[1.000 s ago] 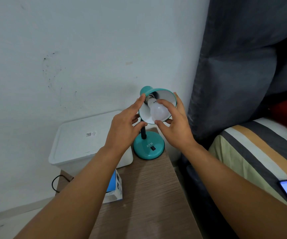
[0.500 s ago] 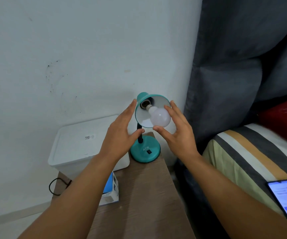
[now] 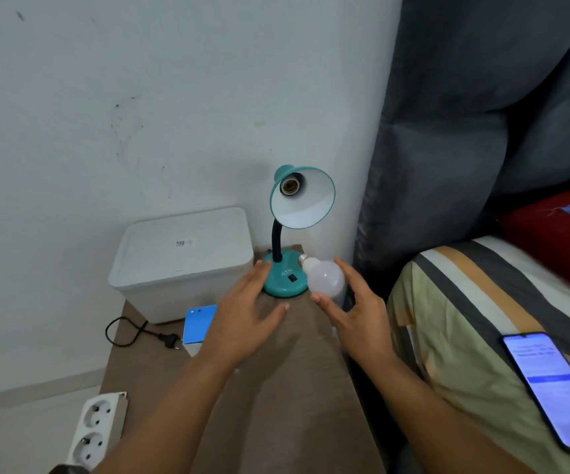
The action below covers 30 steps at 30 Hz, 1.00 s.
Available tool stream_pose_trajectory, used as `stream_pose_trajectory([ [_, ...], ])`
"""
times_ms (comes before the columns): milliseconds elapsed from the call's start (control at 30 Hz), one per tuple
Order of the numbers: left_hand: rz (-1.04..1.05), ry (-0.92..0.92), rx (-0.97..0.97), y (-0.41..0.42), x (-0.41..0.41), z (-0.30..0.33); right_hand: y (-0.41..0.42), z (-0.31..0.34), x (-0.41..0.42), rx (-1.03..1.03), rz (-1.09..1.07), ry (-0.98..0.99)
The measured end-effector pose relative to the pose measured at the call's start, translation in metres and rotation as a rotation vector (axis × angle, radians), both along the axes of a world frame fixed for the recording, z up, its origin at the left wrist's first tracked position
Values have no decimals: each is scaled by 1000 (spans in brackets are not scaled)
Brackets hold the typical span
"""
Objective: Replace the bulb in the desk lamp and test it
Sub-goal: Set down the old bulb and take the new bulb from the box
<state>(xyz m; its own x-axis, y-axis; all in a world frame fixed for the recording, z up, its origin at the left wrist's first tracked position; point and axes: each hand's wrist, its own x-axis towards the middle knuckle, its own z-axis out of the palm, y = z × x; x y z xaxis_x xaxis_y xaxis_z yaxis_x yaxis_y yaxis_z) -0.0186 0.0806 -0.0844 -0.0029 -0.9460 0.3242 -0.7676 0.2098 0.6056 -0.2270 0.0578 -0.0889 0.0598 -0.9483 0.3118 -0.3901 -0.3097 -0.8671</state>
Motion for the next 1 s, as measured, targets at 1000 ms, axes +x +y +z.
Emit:
stream_pose_trajectory([
  [1000, 74, -279, 435, -11, -8, -135, -26, -119, 24, 353, 76, 160],
])
